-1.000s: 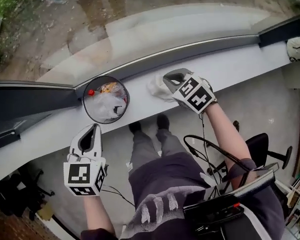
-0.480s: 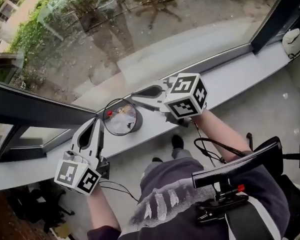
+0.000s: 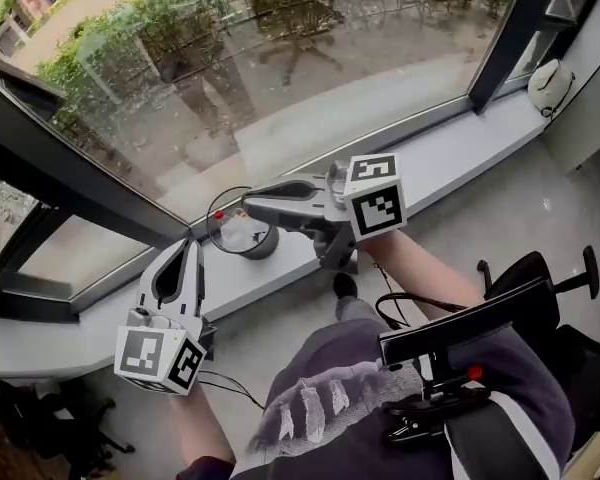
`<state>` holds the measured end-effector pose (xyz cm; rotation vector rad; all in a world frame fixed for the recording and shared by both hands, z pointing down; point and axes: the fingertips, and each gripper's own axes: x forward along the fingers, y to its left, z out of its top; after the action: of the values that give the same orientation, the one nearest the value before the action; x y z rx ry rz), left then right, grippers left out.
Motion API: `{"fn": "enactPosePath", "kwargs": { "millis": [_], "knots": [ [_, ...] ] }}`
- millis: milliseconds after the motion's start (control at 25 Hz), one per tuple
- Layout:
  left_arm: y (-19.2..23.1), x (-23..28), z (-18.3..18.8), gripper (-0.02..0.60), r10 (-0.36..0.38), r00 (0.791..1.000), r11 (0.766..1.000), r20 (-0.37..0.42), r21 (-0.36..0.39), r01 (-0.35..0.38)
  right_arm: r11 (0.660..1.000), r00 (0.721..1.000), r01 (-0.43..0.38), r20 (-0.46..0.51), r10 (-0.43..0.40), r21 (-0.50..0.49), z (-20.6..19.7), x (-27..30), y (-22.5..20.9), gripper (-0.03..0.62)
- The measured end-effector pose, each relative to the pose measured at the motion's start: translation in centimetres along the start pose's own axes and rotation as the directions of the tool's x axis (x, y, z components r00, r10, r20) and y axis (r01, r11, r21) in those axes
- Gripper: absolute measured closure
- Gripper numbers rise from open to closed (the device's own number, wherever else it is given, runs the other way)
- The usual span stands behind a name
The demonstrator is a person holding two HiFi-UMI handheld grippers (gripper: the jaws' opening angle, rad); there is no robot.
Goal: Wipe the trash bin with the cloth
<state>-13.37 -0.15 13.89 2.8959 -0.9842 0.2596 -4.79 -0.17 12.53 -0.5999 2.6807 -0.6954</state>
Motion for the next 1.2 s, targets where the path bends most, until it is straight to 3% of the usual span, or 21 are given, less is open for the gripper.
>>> {"fn": "enactPosePath", "kwargs": {
  "millis": [160,320,440,680,960,1200],
  "knots": [
    [-0.9,-3.3,-2.1,0.583,-0.090,0.996,0.996,-0.025,0.017,0.091,1.000,1.000,0.024,0.020,-0.024,0.012,-2.2,1.4,3.3,0.595],
    [-2.3,-5.1,-3.2,0.583,-0.224,0.974,0.973,-0.018,-0.057,0.222,0.997,0.997,0.077,0.026,-0.078,0.024,-3.7,1.3,5.8,0.595],
    [-3.2,-5.5,-2.7,0.583,-0.281,0.960,0.956,0.017,-0.080,0.281,0.993,0.993,0.114,0.035,-0.115,0.006,-4.1,0.3,7.5,0.595],
    [-5.5,-6.0,-1.9,0.583,-0.335,0.941,0.937,0.051,-0.087,0.339,0.989,0.988,0.148,0.052,-0.147,-0.021,-4.1,-1.8,10.8,0.595],
    [-10.9,-5.6,-2.2,0.583,-0.367,0.930,0.927,0.030,-0.072,0.368,0.993,0.991,0.111,0.083,-0.107,-0.034,-4.8,-5.9,14.2,0.595],
    [-17.5,-6.1,-2.0,0.583,-0.362,0.932,0.931,-0.014,-0.047,0.361,0.998,0.986,0.061,0.157,-0.060,-0.007,-4.6,-11.9,17.6,0.595]
  ]
}}
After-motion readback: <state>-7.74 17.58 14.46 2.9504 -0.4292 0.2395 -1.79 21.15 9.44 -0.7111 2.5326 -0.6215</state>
